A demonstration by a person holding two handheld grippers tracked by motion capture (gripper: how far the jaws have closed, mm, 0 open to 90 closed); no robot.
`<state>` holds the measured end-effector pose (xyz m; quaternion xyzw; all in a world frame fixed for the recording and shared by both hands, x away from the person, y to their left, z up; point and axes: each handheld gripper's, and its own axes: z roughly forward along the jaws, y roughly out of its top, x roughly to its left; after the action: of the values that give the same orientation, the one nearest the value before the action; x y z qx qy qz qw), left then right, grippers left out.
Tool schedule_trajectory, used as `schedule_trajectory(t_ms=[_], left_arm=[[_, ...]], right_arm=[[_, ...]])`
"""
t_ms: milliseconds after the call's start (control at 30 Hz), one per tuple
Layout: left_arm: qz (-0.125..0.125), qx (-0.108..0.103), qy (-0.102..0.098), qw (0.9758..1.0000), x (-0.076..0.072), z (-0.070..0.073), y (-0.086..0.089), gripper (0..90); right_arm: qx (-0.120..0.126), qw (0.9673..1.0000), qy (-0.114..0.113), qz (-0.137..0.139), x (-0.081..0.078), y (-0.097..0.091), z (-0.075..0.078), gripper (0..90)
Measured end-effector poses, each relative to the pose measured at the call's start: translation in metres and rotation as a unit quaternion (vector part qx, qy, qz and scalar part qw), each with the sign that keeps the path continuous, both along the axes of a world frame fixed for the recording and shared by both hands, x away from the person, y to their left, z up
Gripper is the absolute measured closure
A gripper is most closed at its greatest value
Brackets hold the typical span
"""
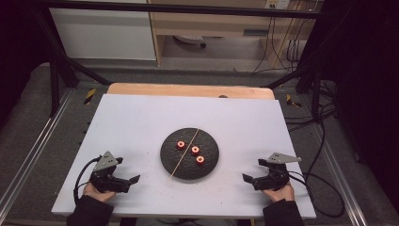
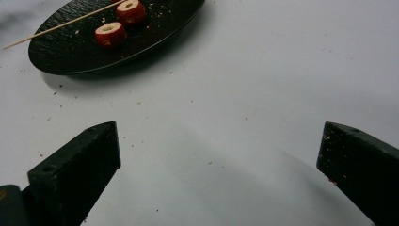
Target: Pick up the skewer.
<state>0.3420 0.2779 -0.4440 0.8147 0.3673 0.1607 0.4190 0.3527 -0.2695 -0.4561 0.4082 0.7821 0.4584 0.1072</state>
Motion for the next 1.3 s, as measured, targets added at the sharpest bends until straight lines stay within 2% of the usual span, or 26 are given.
schedule_trajectory(t_ms=[700,1300], left_arm=[[-0.004,0.007,0.003,1.0000,-0.001,0.006,-0.014,1.8],[-0.018,0.018,0.014,0.9996,0.001,0.020,-0.041,2.4]], right_arm=[[-0.002,1.0000,-0.001,0.001,0.000,0.000,0.000,0.5],[-0.003,1.0000,0.001,0.001,0.000,0.001,0.000,0.5]])
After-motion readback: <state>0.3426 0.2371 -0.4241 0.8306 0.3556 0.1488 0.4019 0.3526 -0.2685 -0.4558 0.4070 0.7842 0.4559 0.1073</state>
